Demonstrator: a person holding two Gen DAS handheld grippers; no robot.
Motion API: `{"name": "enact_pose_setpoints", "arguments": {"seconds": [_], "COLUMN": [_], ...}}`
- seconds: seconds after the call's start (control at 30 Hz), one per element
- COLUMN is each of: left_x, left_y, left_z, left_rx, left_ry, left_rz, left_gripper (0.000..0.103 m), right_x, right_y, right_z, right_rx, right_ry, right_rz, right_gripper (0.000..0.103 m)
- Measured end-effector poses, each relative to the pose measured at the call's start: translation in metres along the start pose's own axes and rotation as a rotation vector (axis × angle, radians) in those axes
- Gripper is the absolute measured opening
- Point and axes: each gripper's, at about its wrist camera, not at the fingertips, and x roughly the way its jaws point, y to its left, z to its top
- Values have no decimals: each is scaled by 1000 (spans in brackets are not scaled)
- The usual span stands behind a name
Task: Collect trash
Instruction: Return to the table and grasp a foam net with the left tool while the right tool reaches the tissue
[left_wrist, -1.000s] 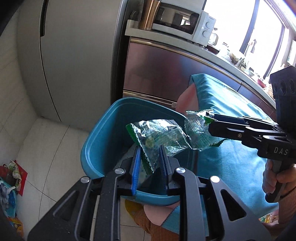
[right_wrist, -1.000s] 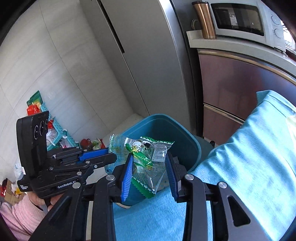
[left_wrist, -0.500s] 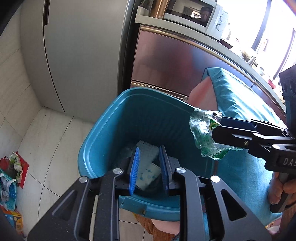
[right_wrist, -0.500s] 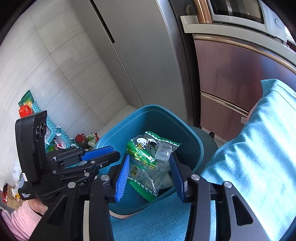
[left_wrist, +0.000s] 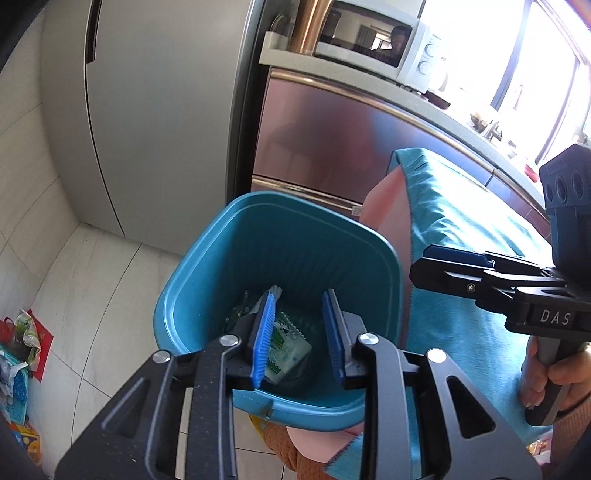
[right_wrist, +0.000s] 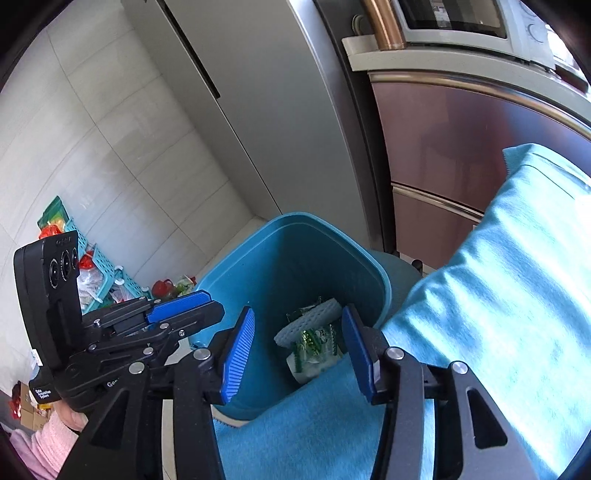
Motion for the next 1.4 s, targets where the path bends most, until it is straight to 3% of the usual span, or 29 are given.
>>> {"name": "enact_pose_setpoints", "arguments": {"seconds": [0.23,0.37,0.57,0.93,1.2,1.4], "left_x": [-27,-41,-47,-34,-16,1], "left_y": [-25,-49,-107,-227,-303,-334], "left_z": [-1,-2,-13,-44,-72,-77], "left_rx": [58,93,184,341,420,404], "left_ry": [-62,-91,-75,51,177,267], "left_rz": [-49,-120,-264,-538,-680,-747], "left_gripper": [43,51,52,54,55,55], "right_x": [-41,-77,-136,-234,-290,-321], "right_y": [-1,-2,-17,-73,-109,-143], "right_z": [-19,-33,-63,-141,-182,-217], "right_rx": [-7,-20,21,211,290,386], "right_ry": [-80,-148,-246,-378,-476,-501], "right_rz": [16,9,-50,-275,-439,-554], "right_gripper": [48,50,52,52,52,52]}}
